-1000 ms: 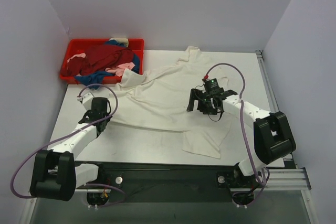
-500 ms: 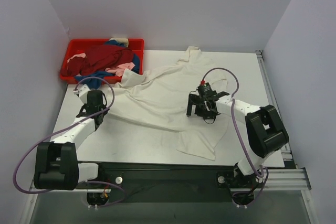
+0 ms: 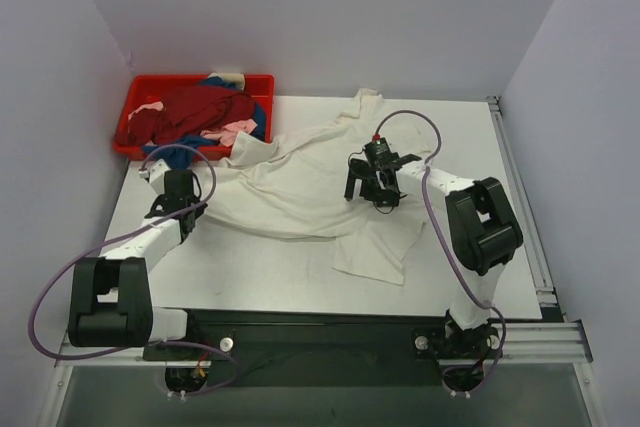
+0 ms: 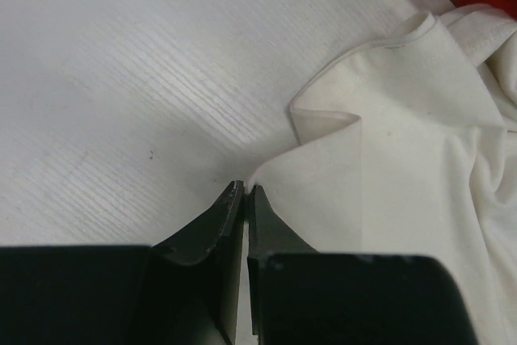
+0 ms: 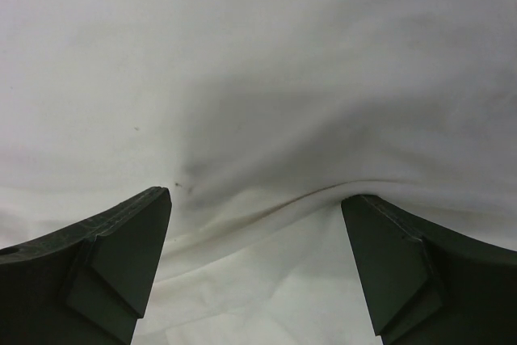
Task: Fold and stack the t-shirts
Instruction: Grap the side of the flattened tshirt closest away from the robot with both arms
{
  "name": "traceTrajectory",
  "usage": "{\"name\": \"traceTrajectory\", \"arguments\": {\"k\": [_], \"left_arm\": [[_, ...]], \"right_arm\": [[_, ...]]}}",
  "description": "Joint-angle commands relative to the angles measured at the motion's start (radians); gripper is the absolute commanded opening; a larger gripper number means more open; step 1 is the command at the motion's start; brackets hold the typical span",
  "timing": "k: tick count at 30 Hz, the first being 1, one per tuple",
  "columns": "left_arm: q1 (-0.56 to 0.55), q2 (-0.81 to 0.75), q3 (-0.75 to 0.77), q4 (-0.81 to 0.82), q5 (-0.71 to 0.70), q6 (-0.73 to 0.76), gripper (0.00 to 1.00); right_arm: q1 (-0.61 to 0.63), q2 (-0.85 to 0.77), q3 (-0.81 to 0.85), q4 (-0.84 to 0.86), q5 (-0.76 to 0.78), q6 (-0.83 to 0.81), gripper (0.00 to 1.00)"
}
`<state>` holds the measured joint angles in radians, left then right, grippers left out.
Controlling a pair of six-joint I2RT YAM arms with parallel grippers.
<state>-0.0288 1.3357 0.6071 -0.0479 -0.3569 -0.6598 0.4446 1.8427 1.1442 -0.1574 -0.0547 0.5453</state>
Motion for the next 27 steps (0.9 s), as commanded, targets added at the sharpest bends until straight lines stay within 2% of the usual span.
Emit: {"name": "traceTrajectory", "arguments": {"k": [1,8,12,15,20,27], "left_arm": [[0.017,0.017,0.077,0.069,0.006,0.011,0.0],[0.021,0.037,0.112,0.082,0.001,0.025,0.0],[0.021,0.023,0.097,0.085,0.01,0.028,0.0],[0.021,-0.01,0.073,0.095,0.021,0.028,0.0],[0.021,-0.047,0.037,0.125,0.052,0.026,0.0],[0.021,-0.073,0.013,0.143,0.091,0.023,0.0]], "right_arm": [[-0.018,0.065,0.067,-0.05,0.004,-0.008,0.91],[-0.049,0.101,0.201,-0.102,-0.011,-0.045,0.91],[-0.04,0.029,0.19,-0.116,0.004,-0.059,0.91],[-0.012,-0.074,0.128,-0.137,0.035,-0.062,0.91],[0.065,-0.276,-0.072,-0.208,0.141,-0.028,0.91],[0.184,-0.474,-0.365,-0.277,0.257,0.145,0.88]]}}
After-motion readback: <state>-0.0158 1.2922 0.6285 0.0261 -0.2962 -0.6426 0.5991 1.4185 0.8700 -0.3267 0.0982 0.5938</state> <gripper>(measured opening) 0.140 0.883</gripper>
